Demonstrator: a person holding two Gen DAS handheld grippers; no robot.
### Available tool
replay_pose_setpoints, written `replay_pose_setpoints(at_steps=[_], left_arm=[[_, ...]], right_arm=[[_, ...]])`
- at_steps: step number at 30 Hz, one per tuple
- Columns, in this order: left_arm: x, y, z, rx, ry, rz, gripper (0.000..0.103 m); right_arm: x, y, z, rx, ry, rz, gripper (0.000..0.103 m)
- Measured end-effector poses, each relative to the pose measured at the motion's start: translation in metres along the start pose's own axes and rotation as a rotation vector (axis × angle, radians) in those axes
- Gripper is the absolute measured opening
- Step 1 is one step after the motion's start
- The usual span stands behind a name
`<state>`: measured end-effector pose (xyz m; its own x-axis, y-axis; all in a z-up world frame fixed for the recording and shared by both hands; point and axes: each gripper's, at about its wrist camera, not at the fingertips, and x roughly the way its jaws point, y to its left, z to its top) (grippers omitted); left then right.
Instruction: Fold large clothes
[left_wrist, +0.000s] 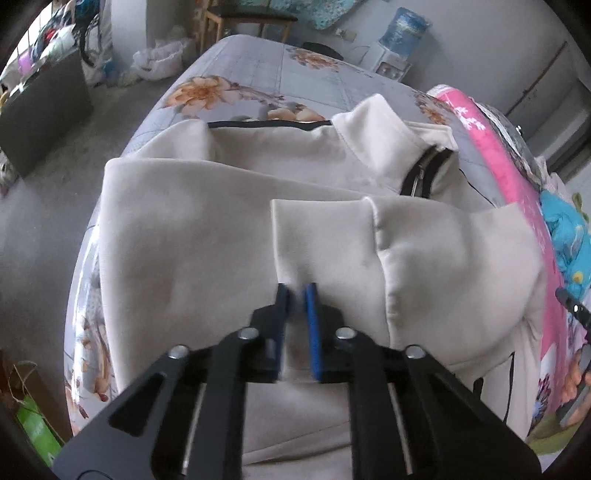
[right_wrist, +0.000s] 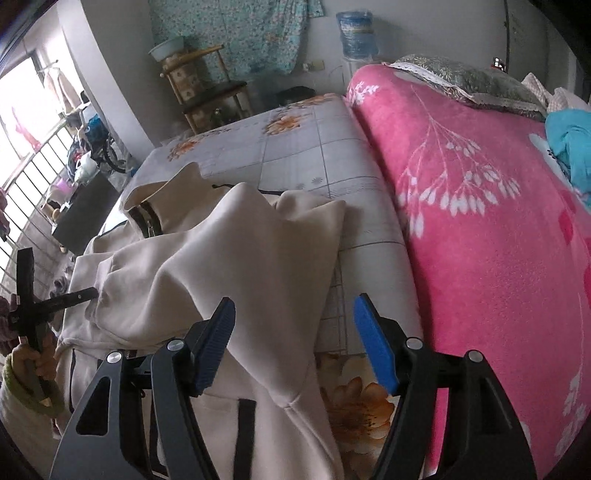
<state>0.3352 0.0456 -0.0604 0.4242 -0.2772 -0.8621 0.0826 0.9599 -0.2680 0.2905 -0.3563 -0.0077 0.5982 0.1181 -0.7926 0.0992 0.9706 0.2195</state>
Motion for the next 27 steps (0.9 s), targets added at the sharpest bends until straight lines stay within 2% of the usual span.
replay_pose_setpoints(at_steps=[3, 8, 10, 14, 18, 20, 24, 27], left_arm=[[-0.014, -0.012, -0.005, 0.049, -0.042, 0.025, 0.005], [-0.09, -0.02, 0.002, 0.069, -0.204, -0.037, 0.005], [-0.104, -0.015, 0.005, 0.063, -0.224, -0.039, 0.005], [-0.092, 0.006, 0.001, 0.015, -0.173, 0.008, 0.005], [-0.082, 0.028, -0.011, -0.049, -0.137, -0.013, 0.005], [-0.075, 0.038, -0.013, -0.073, -0.121, -0.01, 0.005], [-0.057, 0.046, -0.017, -0.08, -0.103, 0.007, 0.005], [-0.053, 0.047, -0.014, -0.091, -0.116, 0.005, 0.005]], right_arm=[[-0.001, -0.004, -0.001, 0.006, 0.006, 0.002, 0.065], [-0.009, -0.009, -0.001, 0.004, -0.01, 0.012, 0.065], [-0.005, -0.009, -0.004, -0.017, 0.005, 0.006, 0.065], [0.004, -0.007, -0.01, -0.067, 0.048, -0.024, 0.065], [0.007, 0.004, -0.02, -0.142, 0.075, -0.014, 0.066], [0.008, 0.015, -0.025, -0.206, 0.096, -0.009, 0.072], [0.011, 0.051, -0.05, -0.441, 0.118, -0.006, 0.075], [0.02, 0.078, -0.071, -0.614, 0.127, -0.115, 0.075]])
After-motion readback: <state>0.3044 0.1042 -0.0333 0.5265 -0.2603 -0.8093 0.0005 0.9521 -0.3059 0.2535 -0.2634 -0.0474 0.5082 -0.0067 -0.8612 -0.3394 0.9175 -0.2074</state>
